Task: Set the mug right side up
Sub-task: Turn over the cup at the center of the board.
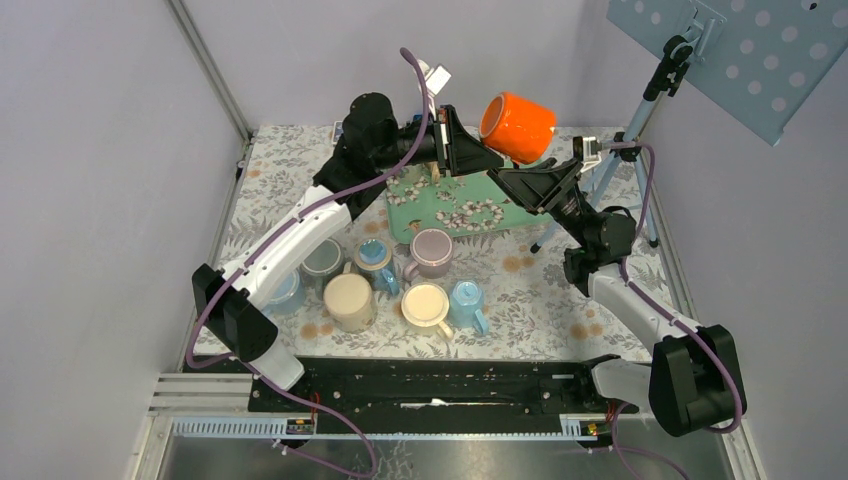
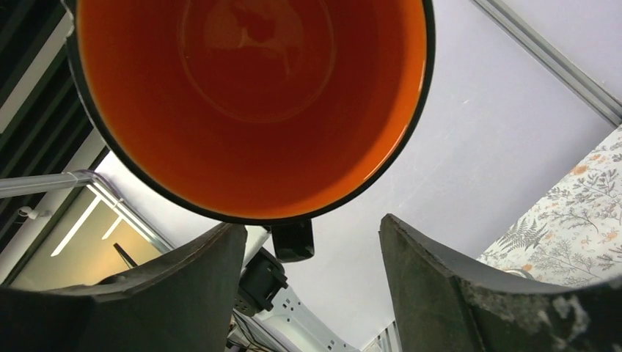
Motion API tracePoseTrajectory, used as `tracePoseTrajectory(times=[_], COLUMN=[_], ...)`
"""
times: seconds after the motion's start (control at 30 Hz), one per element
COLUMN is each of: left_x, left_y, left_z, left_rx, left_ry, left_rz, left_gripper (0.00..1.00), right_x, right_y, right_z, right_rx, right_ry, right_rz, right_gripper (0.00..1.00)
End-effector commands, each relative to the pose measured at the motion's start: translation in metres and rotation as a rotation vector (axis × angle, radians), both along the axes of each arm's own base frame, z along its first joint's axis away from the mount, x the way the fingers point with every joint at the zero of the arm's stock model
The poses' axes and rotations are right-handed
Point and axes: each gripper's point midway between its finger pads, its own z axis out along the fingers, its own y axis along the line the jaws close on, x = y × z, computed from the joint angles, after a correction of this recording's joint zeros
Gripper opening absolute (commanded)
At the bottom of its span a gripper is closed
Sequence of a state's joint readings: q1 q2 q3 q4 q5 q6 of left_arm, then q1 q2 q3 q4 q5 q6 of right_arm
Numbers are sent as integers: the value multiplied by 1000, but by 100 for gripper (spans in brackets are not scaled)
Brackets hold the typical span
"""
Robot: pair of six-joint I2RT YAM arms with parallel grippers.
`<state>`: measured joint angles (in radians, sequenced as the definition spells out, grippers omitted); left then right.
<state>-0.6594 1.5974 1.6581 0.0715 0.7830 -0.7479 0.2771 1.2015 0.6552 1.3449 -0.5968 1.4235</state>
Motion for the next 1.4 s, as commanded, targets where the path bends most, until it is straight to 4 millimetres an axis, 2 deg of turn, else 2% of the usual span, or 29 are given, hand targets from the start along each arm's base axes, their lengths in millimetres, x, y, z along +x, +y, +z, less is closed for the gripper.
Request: tracePoseTrajectory(times=[0.0, 0.2, 0.4, 0.8, 1.37], left_x=[-27, -25, -21, -19, -19], left_y=[18, 16, 13, 8, 7], left_z=[62, 56, 50, 51, 33], left_rx=[-145, -136, -131, -156, -137], left_ry=[-179, -164, -152, -128, -100], left_rz=[-34, -41, -37, -59, -73], left_gripper=[0, 0, 0, 0, 0], right_x=[-21, -23, -27, -27, -27], right_y=[-3, -4, -5, -4, -6], right_z=[33, 38, 43, 39, 44], right_rx=[13, 2, -19, -71, -73], right_ry=[-131, -149, -171, -177, -185], right_rz=[17, 2, -17, -41, -67], right_gripper=[71, 62, 60, 47, 42])
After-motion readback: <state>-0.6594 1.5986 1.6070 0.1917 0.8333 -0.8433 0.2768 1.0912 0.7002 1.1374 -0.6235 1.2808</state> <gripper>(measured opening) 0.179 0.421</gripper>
